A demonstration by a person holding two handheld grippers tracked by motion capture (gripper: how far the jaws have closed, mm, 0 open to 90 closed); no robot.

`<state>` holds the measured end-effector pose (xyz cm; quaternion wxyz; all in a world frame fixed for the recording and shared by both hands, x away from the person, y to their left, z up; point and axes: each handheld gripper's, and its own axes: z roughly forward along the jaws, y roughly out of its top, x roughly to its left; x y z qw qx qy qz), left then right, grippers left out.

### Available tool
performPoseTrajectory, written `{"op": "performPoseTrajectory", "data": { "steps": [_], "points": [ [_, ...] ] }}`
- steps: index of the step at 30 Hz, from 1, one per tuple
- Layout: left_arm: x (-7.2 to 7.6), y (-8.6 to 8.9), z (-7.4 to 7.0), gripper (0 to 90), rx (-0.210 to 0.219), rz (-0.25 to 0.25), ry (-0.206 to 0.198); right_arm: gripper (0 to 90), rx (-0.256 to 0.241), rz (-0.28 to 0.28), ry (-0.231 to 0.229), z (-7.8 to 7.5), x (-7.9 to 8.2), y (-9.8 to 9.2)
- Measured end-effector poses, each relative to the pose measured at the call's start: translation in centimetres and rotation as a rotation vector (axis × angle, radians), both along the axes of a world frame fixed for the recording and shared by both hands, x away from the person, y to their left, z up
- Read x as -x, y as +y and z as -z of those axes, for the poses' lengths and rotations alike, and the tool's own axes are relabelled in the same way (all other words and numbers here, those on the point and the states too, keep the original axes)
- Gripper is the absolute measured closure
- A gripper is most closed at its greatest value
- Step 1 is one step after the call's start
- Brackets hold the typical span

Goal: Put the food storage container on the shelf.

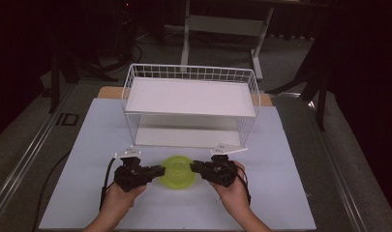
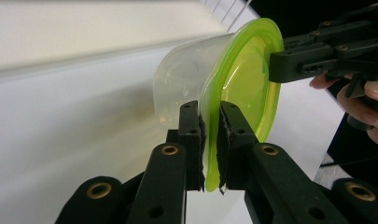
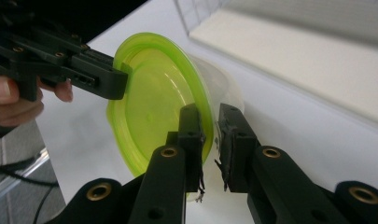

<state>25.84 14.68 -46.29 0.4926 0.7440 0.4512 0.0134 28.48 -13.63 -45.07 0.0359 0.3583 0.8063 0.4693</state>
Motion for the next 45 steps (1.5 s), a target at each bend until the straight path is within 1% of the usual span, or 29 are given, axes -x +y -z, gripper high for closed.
{"op": "performPoseTrajectory", "data": {
  "steps": [1,2,3,5,6,9,12,16,18,19,21,24,25,26,27,29,31,34,36,37,39,40,43,44,45],
  "points": [
    [-0.1,-0.2,-0.2,82.0,0.005,0.0,-0.018,80.2,0.001,0.002,-0.011,-0.3,-0.1,-0.1],
    [-0.1,-0.2,-0.2,82.0,0.005,0.0,-0.018,80.2,0.001,0.002,-0.011,-0.3,-0.1,-0.1],
    [-0.4,-0.4,-0.5,82.0,0.012,0.002,-0.03,80.3,-0.001,0.008,-0.018,-0.6,-0.2,-0.3],
    [-0.7,-0.6,-0.8,82.1,0.008,0.003,-0.048,80.2,-0.006,0.018,-0.027,-1.1,-0.5,-0.7],
    [-0.9,-0.8,-0.9,82.1,0.007,0.005,-0.05,80.2,-0.005,0.022,-0.03,-1.2,-0.6,-0.8],
    [-1.4,-1.2,-1.0,82.2,0.0,0.008,-0.073,80.1,-0.008,0.036,-0.035,-1.3,-1.0,-1.2],
    [-1.7,-1.5,-0.5,82.1,0.009,0.016,-0.093,80.0,-0.002,0.043,-0.046,-1.1,-1.3,-1.5],
    [-2.3,-1.9,0.0,82.1,0.007,0.013,-0.096,80.0,0.01,0.053,-0.036,-0.7,-1.7,-1.8],
    [-2.5,-2.1,0.1,82.1,0.0,0.009,-0.11,80.0,0.012,0.063,-0.035,-0.5,-2.0,-1.9],
    [-2.7,-2.2,0.1,82.1,-0.003,0.009,-0.108,80.0,0.013,0.067,-0.032,-0.4,-2.1,-1.9],
    [-3.0,-2.5,0.2,82.1,-0.009,0.014,-0.117,79.9,0.022,0.077,-0.03,-0.2,-2.5,-2.1],
    [-3.6,-2.8,0.4,82.1,-0.011,0.01,-0.117,79.8,0.025,0.087,-0.024,-0.1,-2.8,-2.2],
    [-3.8,-2.9,0.5,82.1,-0.014,0.013,-0.116,79.7,0.03,0.09,-0.029,0.0,-3.0,-2.2],
    [-4.2,-3.1,0.7,82.1,-0.015,0.009,-0.121,79.7,0.032,0.093,-0.028,0.0,-3.1,-2.3],
    [-4.4,-3.1,0.8,82.1,-0.016,0.009,-0.12,79.6,0.037,0.101,-0.033,0.2,-3.5,-2.3],
    [-4.8,-3.3,1.2,82.1,-0.014,0.006,-0.128,79.6,0.038,0.109,-0.028,0.5,-4.0,-2.4],
    [-5.2,-3.4,1.4,82.0,-0.022,0.001,-0.129,79.5,0.043,0.116,-0.03,0.8,-4.5,-2.5],
    [-5.9,-3.5,1.7,82.0,-0.033,-0.002,-0.127,79.5,0.048,0.127,-0.019,1.2,-5.1,-2.4],
    [-6.3,-3.6,1.9,81.9,-0.046,-0.004,-0.134,79.5,0.034,0.137,0.01,1.7,-5.5,-2.5],
    [-6.5,-3.7,2.0,81.9,-0.053,-0.001,-0.137,79.4,0.036,0.141,0.012,1.9,-5.7,-2.4],
    [-6.9,-3.7,2.2,81.9,-0.054,-0.003,-0.131,79.4,0.045,0.149,0.007,2.1,-6.0,-2.4],
    [-7.0,-3.7,2.2,81.9,-0.057,-0.003,-0.138,79.3,0.05,0.152,0.005,2.2,-6.2,-2.3],
    [-7.3,-3.6,2.4,81.9,-0.059,-0.004,-0.143,79.3,0.055,0.156,0.001,2.3,-6.5,-2.2],
    [-7.5,-3.6,2.5,81.9,-0.055,-0.006,-0.133,79.3,0.059,0.158,0.001,2.3,-6.6,-2.1],
    [-7.6,-3.6,2.6,81.9,-0.053,-0.009,-0.136,79.2,0.063,0.158,-0.002,2.4,-6.7,-2.0]
  ]
}}
